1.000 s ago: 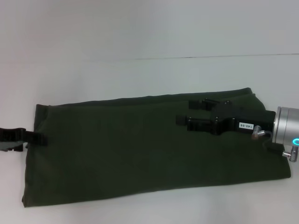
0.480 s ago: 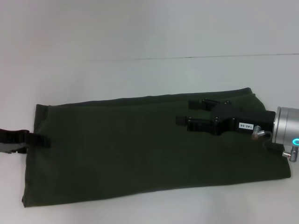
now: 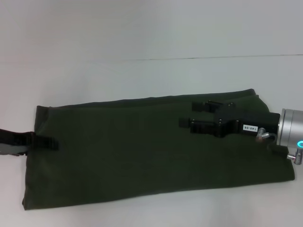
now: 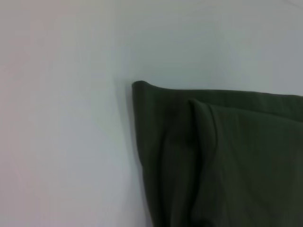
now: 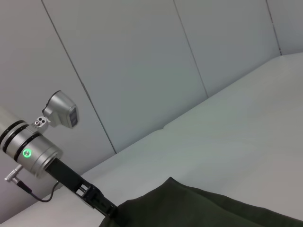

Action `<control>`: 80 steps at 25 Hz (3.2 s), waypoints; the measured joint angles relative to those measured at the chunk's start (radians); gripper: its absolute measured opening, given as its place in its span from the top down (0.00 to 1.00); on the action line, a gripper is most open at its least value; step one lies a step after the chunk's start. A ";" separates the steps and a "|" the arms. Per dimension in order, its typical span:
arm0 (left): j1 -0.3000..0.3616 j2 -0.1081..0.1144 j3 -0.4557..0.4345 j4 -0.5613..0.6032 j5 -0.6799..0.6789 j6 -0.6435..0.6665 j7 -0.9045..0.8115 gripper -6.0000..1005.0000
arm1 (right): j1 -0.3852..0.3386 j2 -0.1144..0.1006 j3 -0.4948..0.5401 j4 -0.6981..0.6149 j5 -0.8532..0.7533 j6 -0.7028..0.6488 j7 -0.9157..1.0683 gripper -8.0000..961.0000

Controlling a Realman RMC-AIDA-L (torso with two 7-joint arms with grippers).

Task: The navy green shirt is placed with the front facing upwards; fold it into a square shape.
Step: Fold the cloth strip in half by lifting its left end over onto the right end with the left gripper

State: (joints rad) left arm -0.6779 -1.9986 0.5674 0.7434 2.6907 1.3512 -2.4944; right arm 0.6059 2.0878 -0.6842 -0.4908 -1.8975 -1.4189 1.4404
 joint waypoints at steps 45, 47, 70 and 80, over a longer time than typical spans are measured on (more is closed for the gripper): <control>-0.029 -0.003 -0.001 -0.045 -0.019 0.013 0.005 0.84 | -0.006 0.000 0.000 0.000 0.000 -0.007 0.000 0.08; -0.028 -0.003 -0.001 -0.043 -0.019 0.013 0.005 0.87 | -0.005 0.000 0.000 0.000 0.000 -0.008 0.000 0.08; -0.023 0.026 -0.006 0.067 0.013 0.099 0.002 0.89 | 0.003 0.003 -0.001 0.012 0.000 0.000 -0.007 0.08; -0.030 0.045 -0.012 0.166 0.027 0.185 -0.014 0.89 | 0.046 0.008 -0.052 0.071 0.007 0.013 -0.076 0.08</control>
State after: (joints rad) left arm -0.7084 -1.9537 0.5549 0.9096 2.7178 1.5362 -2.5088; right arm 0.6518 2.0958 -0.7359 -0.4196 -1.8904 -1.4063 1.3643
